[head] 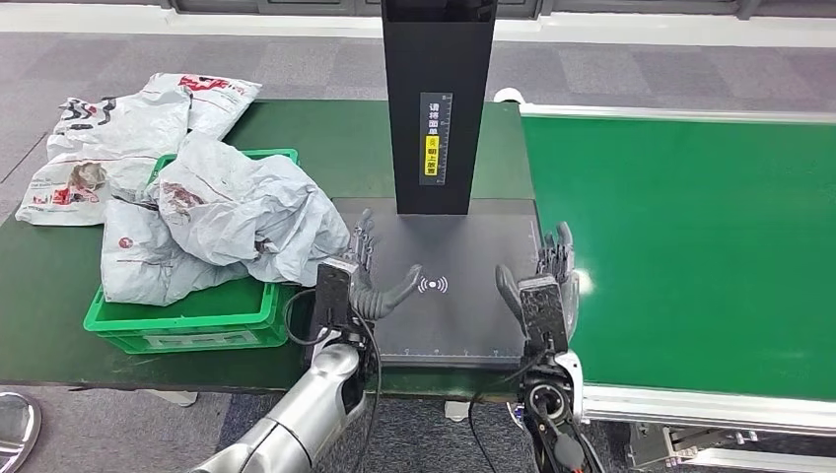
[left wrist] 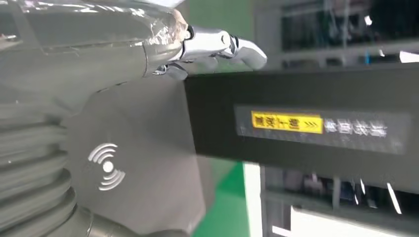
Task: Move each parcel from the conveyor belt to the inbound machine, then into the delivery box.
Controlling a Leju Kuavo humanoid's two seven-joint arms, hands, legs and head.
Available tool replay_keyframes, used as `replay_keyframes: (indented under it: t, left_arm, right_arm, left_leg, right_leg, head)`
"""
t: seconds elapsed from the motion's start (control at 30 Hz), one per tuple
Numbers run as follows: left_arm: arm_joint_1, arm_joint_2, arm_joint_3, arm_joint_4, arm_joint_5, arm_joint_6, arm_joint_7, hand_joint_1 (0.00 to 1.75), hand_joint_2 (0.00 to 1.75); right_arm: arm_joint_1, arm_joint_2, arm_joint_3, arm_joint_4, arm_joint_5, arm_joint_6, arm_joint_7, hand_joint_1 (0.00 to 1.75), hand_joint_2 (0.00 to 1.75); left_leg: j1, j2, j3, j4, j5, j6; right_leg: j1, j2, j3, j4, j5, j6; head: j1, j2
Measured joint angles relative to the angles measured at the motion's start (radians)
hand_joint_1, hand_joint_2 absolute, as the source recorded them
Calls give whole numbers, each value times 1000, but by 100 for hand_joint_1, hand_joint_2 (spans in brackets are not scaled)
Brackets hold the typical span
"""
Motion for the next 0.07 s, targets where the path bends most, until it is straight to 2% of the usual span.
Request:
replay_keyframes:
  t: [0.07]
  left_arm:
    - [2,-5,-11,8,18,14,-2,0,175]
  right_arm:
    - [12,1,8,-7,-8,-8,2,0,175]
  left_leg:
    - [0,0,0,0,0,0]
  right_leg:
    - [0,0,0,0,0,0]
  head:
    - [0,0]
